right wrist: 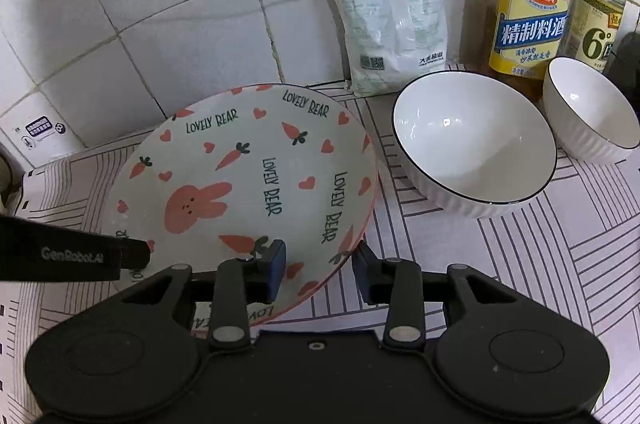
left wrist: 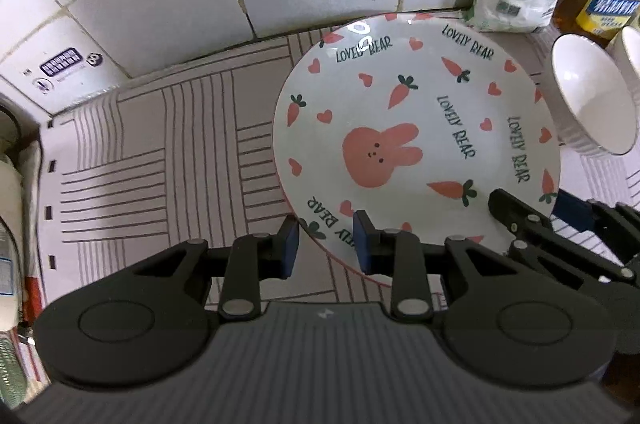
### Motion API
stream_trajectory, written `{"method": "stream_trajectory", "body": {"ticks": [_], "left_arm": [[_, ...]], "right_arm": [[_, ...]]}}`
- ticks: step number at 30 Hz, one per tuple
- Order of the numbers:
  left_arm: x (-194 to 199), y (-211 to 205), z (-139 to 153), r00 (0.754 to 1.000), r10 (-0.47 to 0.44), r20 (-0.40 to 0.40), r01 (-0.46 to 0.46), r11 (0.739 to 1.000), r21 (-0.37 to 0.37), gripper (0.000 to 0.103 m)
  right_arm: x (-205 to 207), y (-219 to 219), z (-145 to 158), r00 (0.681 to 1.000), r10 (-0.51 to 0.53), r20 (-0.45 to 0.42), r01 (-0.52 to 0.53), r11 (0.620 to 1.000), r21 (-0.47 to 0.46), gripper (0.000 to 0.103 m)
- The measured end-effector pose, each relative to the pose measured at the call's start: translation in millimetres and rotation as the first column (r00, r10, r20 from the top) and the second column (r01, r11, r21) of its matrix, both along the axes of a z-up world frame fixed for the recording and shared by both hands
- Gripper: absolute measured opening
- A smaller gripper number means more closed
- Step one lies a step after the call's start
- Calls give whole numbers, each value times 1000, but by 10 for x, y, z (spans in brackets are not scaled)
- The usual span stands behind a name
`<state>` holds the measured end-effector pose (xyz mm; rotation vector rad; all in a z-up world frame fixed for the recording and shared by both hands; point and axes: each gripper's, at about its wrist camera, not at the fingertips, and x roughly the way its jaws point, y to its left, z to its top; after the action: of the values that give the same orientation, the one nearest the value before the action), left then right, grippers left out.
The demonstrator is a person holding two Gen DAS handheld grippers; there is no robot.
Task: Organize plates and bowls
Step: 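Lower the bunny plate onto the blue egg-print plate with both grippers, then open both grippers and pull back from the plate stack, then move both grippers to the large white bowl and close on its rim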
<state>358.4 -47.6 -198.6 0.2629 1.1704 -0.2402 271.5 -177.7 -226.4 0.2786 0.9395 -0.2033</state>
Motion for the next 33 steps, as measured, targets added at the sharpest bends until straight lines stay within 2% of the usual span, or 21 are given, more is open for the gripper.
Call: {"method": "stream_trajectory", "body": {"ticks": [7, 13, 20, 23, 27, 29, 32, 33], "left_arm": [[-144, -53, 29, 1000, -4, 13, 4, 1000, 6, 23], [-373, -23, 178, 1000, 2, -2, -2, 999, -40, 24], [-643, -100, 400, 1000, 8, 7, -8, 998, -59, 24], [-745, -208, 527, 1000, 20, 19, -18, 998, -67, 24], [-841, -417, 722, 1000, 12, 18, -10, 996, -92, 25], [-878, -546, 823, 1000, 8, 20, -6, 995, -104, 26], [-953, -696, 952, 999, 7, 32, -2, 992, -128, 27], [-979, -744, 984, 999, 1, 43, 5, 990, -143, 31]], "right_arm": [[-85, -128, -15, 999, -8, 38, 5, 997, 72, 45], [-376, -207, 288, 989, 18, 148, -33, 994, 103, 45], [-777, -526, 573, 964, 63, 257, -81, 995, 60, 46], [-940, -657, 713, 945, 119, 304, -131, 991, 20, 46], [-1085, -768, 871, 931, 215, 294, -197, 976, -88, 47], [-1142, -878, 953, 925, 240, 296, -223, 971, -93, 48], [-1227, -998, 1075, 911, 275, 307, -253, 961, -111, 55], [-1251, -1025, 1113, 903, 296, 312, -271, 955, -121, 62]]}}
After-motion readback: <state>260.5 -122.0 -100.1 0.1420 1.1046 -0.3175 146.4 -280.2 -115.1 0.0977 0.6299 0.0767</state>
